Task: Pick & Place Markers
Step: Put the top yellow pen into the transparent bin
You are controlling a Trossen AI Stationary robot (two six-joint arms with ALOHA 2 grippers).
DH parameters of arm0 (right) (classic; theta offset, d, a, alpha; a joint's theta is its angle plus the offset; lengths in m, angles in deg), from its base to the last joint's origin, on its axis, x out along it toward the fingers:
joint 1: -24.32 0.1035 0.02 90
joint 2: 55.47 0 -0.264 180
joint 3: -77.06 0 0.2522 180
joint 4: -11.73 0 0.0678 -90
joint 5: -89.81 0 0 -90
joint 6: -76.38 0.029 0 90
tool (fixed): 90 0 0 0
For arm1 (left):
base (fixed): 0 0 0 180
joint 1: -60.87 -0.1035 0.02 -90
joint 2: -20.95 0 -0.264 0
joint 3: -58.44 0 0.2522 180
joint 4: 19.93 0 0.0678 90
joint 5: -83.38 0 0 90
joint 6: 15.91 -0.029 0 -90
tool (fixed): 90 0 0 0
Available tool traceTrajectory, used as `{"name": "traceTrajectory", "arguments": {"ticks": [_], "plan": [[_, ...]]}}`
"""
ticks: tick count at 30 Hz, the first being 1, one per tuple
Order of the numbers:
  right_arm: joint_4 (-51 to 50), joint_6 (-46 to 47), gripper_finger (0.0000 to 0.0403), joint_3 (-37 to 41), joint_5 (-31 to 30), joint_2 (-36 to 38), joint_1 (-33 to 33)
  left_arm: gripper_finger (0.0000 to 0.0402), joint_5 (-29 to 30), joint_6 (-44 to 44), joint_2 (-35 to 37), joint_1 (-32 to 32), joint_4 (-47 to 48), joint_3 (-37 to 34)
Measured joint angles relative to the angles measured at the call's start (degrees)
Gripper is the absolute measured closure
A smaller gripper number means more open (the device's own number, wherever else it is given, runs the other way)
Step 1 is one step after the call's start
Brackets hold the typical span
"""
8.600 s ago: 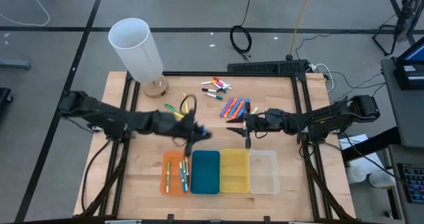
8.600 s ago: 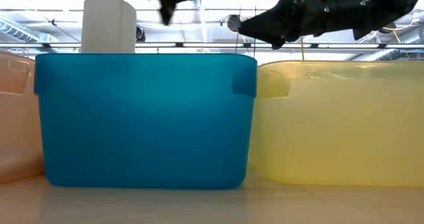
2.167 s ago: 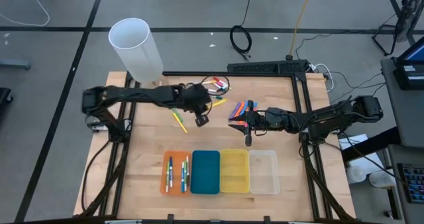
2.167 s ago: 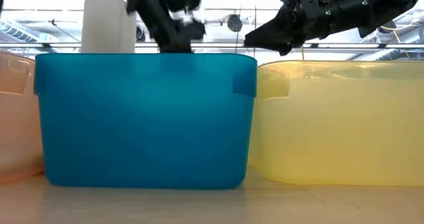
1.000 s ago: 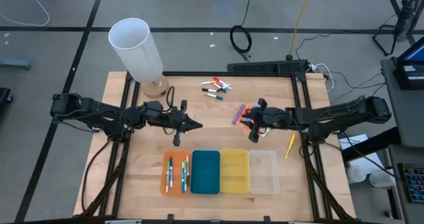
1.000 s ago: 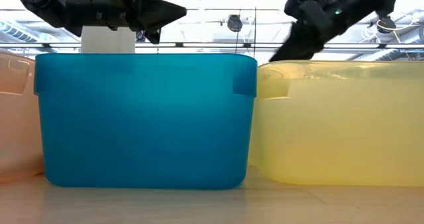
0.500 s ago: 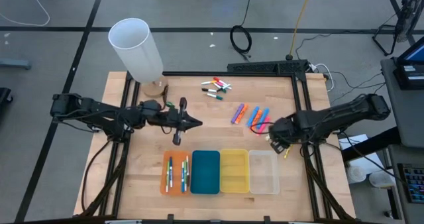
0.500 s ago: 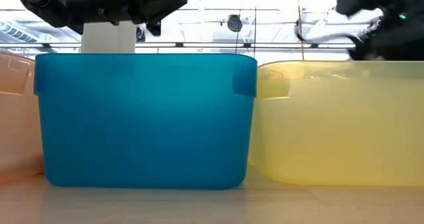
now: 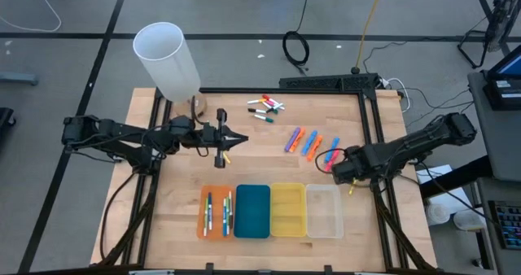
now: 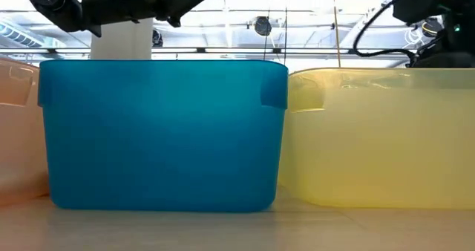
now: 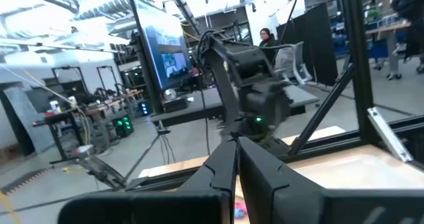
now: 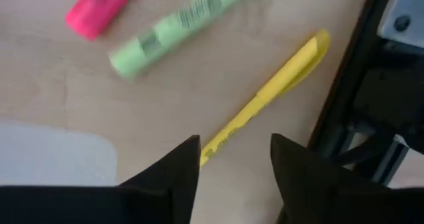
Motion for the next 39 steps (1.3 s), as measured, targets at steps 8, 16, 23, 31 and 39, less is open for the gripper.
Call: {"name": "traceTrajectory", "arguments": {"ticks": [8,16,23,31,39], "plan": [[9.45,12.90,0.0221,1.04,0.47,-9.40,4.99,0.0378,-0.05,-3.68,0.00,-1.98,0.21,0.00],[15.73,17.31,0.0242,6.59,4.19,-15.99,5.22,0.0378,-0.11,-9.32,0.07,-3.44,-1.77,0.04],[17.71,17.20,0.0242,7.17,0.92,-13.48,5.28,0.0378,-0.13,-11.48,0.09,-4.21,-1.88,0.04],[13.94,16.08,0.0252,6.91,-1.96,-5.66,4.75,0.0378,-0.13,-9.02,0.09,-4.21,-1.87,0.04],[8.80,20.79,0.0256,5.99,3.19,-0.95,4.69,0.0378,-0.13,-6.62,0.10,-4.21,-1.49,0.04]]}}
